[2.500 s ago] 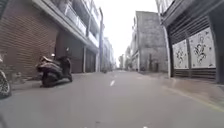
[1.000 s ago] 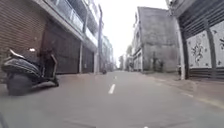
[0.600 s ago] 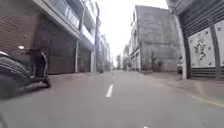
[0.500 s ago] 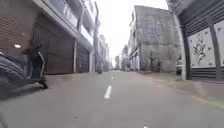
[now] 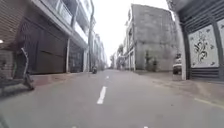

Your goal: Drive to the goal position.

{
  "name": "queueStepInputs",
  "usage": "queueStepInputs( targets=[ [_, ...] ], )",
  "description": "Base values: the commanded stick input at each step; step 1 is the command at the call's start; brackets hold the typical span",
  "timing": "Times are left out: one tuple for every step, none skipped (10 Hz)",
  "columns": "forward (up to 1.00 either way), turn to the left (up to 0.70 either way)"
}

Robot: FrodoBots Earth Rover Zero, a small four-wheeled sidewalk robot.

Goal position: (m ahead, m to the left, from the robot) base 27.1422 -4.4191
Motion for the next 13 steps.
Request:
queueStepInputs(
  targets=[
    [0.85,0.00],
    [0.85,0.00],
    [0.85,0.00],
    [0.85,0.00],
    [0.85,0.00],
    [0.85,0.00],
    [0.85,0.00],
    [0.85,0.00],
    [0.85,0.00],
    [0.85,0.00],
    [0.85,0.00],
    [0.85,0.00],
    [0.85,0.00]
  ],
)
